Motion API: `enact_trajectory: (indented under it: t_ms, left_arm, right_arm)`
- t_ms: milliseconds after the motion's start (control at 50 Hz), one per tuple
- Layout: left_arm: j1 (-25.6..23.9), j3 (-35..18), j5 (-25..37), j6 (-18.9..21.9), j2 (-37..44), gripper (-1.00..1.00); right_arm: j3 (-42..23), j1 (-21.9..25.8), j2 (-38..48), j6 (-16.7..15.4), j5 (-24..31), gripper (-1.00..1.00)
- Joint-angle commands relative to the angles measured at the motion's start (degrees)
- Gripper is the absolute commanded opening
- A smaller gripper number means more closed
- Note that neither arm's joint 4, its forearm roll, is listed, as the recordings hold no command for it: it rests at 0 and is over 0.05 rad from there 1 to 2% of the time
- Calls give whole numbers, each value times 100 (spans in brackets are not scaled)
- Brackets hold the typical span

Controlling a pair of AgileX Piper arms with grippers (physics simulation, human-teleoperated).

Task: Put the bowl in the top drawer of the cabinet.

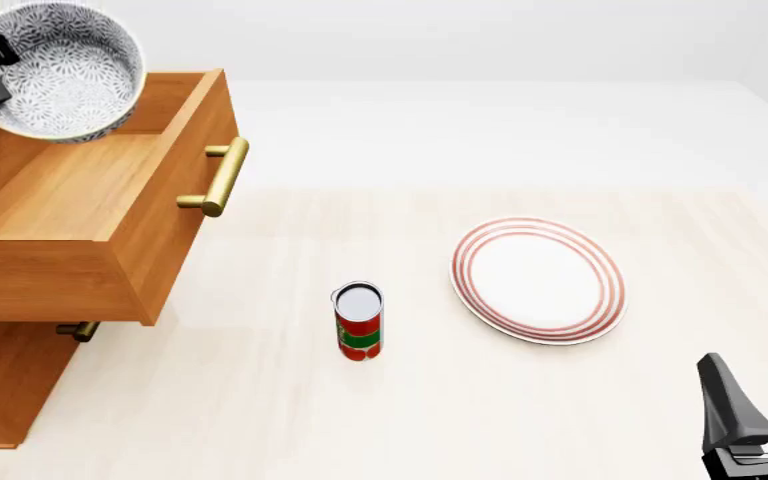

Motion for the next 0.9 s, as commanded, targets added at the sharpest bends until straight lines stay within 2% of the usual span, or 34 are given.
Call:
enact_trajectory:
  t_ms: [20, 480, 600, 900]
  left_arm:
    - [40, -42, 46, 85, 28, -100]
    - [13, -198, 170, 243, 173, -100]
    - [77, -382, 258, 357, 292, -100]
    - [194, -447, 451, 604, 282, -100]
  right_arm:
    - [0, 0, 0, 0, 0, 100]
    - [0, 0, 0, 0, 0, 100]
    - [0, 1, 0, 0, 0, 100]
    - [0, -1, 0, 0, 0, 100]
